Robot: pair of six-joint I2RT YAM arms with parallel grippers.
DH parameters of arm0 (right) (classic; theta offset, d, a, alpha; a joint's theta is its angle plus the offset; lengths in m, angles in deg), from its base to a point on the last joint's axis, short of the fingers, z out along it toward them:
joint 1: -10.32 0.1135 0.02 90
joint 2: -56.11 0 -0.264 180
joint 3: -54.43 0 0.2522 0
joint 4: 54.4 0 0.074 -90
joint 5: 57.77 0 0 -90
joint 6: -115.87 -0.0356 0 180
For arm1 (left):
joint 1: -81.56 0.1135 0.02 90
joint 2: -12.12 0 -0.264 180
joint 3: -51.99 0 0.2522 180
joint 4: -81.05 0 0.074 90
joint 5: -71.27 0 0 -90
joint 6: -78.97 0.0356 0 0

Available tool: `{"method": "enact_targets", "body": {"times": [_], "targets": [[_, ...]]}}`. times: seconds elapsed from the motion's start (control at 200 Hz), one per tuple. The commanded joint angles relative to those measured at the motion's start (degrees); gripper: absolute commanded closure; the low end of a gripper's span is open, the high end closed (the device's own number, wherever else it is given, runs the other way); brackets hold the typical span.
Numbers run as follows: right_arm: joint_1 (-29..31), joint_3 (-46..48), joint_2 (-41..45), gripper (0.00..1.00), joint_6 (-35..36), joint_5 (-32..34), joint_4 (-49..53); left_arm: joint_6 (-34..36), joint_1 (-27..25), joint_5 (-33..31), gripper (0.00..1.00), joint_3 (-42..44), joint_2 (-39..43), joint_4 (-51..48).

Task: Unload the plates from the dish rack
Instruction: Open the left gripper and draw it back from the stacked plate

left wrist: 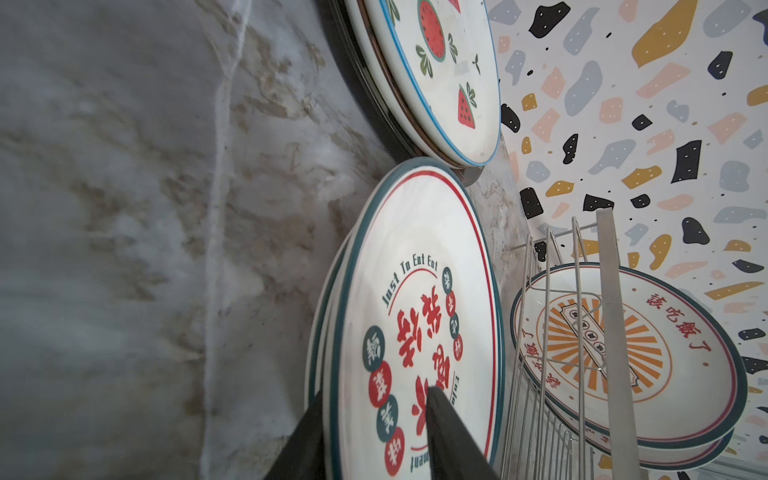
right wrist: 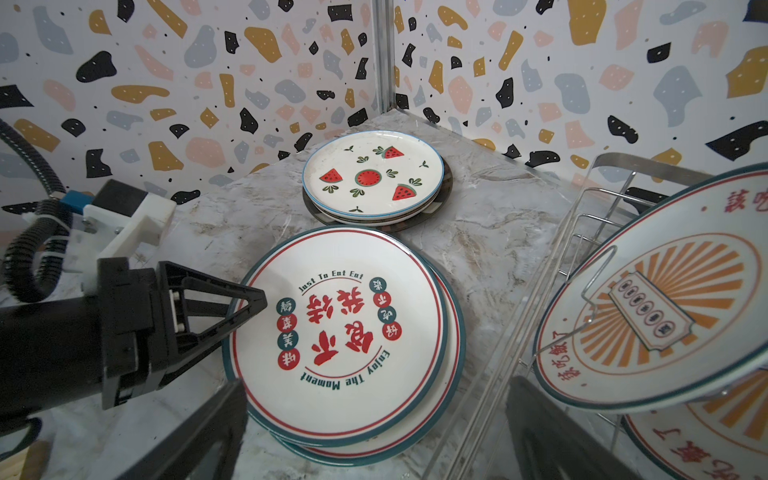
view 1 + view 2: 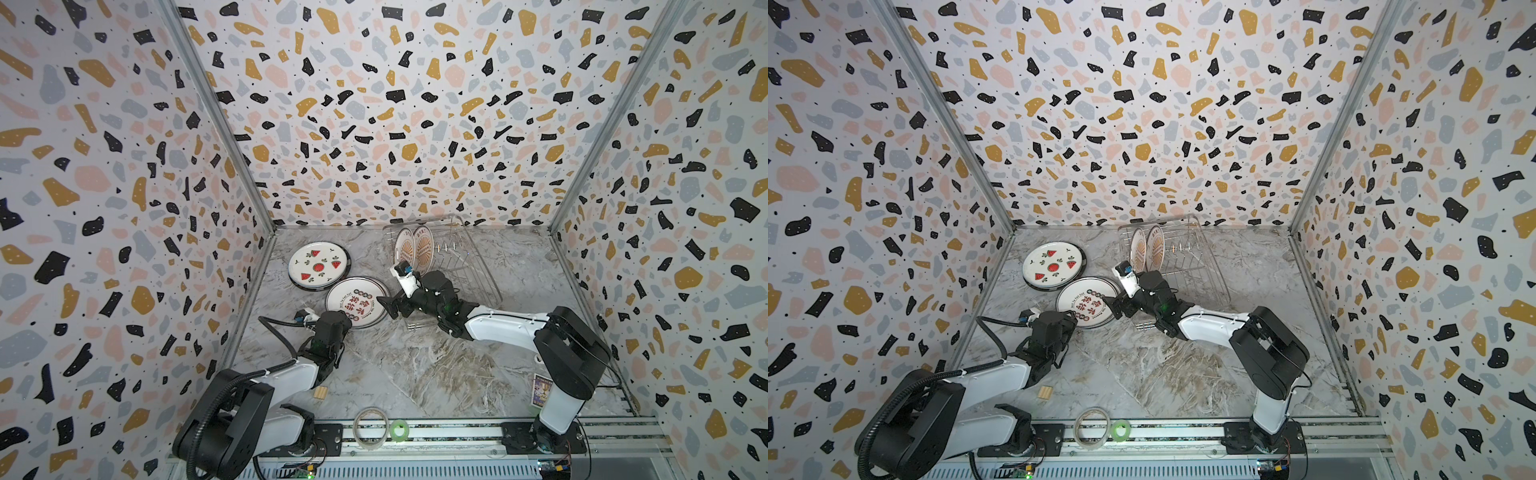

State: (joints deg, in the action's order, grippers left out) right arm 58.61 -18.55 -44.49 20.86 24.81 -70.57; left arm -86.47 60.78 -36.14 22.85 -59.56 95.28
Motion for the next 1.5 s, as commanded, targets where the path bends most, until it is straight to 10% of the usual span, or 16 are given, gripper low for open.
{"method": "enact_targets", "body": {"times": [0.0, 0.926, 1.246, 1.492], "targets": [[0.3, -1.8, 0.3, 0.02, 0.4, 1.1, 0.7, 1.7, -0.4, -1.9, 0.57, -0.8, 0.7, 0.9], [0.2, 0.9, 2.3, 0.03, 0.4, 2.8, -1.0, 4.0, -2.7, -4.2, 0.36, -0.7, 0.2, 0.3], [-0.5, 5.2, 7.3, 0.00, -2.1, 4.6, -7.9, 9.6, -2.7, -9.5, 0.02, -1.6, 10.6, -4.3], [-5.6, 4.7, 9.6, 0.01, -9.3, 6.2, -8.8, 32.3, -2.7, 10.1, 0.01, 1.3, 20.8, 15.1]]}}
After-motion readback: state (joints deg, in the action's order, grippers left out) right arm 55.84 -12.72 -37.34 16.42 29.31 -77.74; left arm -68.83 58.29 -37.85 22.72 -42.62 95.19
